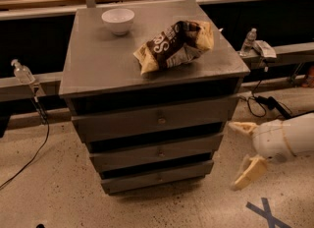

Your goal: Open middle drawer

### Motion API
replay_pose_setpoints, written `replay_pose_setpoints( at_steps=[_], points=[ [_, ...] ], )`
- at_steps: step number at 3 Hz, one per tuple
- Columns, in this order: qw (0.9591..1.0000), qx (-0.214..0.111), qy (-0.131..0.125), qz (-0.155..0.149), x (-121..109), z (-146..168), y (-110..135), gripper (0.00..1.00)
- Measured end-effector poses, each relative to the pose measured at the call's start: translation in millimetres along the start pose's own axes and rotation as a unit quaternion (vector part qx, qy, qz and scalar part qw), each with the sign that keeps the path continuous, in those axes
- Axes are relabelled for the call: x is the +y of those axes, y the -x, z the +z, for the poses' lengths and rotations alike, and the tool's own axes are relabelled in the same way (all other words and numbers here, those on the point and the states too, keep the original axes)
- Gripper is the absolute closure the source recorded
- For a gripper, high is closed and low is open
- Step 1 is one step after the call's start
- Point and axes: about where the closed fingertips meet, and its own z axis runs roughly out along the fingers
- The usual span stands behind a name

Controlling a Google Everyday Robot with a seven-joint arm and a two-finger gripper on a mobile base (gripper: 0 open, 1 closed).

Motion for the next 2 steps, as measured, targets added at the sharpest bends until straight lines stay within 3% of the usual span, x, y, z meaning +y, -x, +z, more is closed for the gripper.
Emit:
replay_pose_setpoints(
  at_steps=[1,2],
  points=[
    [0.9973,0.037,0.011,-0.063,-8,49,-13,0.0],
    [0.9919,0.054,0.011,-0.114,-19,94,-36,0.0]
  ],
)
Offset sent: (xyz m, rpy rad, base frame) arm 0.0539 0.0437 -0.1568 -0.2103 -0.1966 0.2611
